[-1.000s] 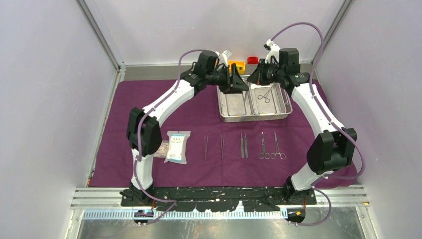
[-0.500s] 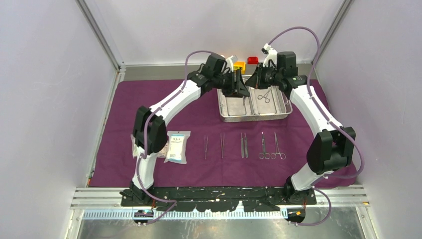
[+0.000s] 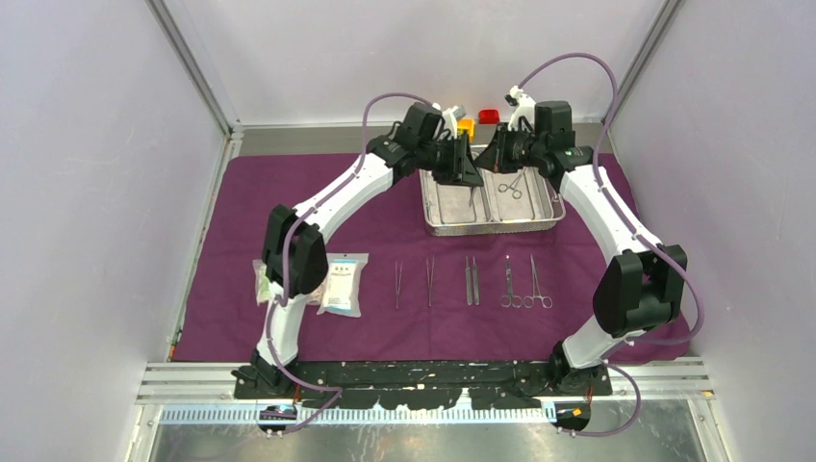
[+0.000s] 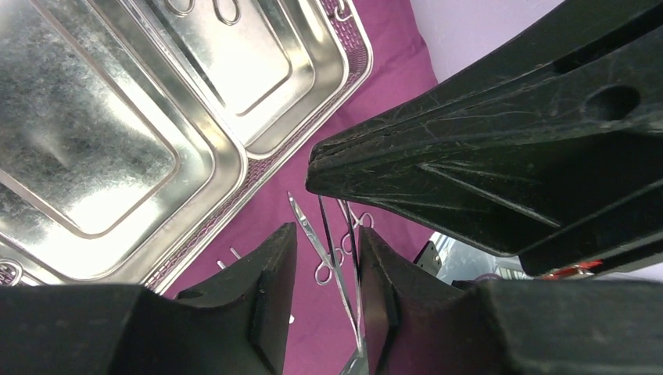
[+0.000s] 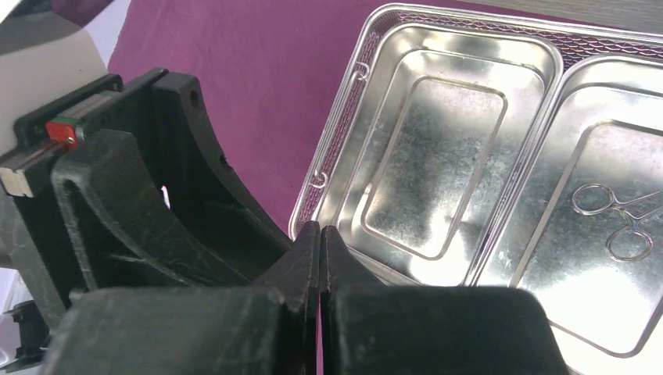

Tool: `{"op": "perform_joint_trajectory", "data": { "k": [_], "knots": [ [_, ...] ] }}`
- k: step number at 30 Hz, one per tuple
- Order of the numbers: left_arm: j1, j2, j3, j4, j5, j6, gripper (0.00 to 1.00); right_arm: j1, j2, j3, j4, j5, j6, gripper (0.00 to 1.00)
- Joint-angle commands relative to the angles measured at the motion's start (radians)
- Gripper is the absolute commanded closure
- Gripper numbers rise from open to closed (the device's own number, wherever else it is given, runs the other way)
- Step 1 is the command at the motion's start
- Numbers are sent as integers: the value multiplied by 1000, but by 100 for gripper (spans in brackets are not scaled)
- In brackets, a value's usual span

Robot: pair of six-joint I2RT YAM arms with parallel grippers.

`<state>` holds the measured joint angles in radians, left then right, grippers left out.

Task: Open and lay out the surgical kit
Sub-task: Place the medical item in the surgical kit.

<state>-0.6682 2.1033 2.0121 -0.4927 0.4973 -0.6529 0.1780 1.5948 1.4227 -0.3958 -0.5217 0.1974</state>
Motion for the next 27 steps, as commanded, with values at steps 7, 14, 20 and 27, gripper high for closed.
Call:
{"op": "perform_joint_trajectory", "data": {
  "k": [7, 14, 20, 27],
  "knots": [
    [-10, 9, 45, -5, 8, 4, 72, 8, -17, 1, 33, -1, -24, 100],
    [-13, -3, 31, 0, 9, 4, 79, 9, -18, -7, 28, 11, -45, 100],
    [-15, -17, 11, -1, -9, -1, 82, 8, -17, 5, 13, 11, -59, 98],
    [-23, -82, -76, 2, -63, -4, 87, 8, -15, 70, -75, 22, -94, 75]
  ]
}}
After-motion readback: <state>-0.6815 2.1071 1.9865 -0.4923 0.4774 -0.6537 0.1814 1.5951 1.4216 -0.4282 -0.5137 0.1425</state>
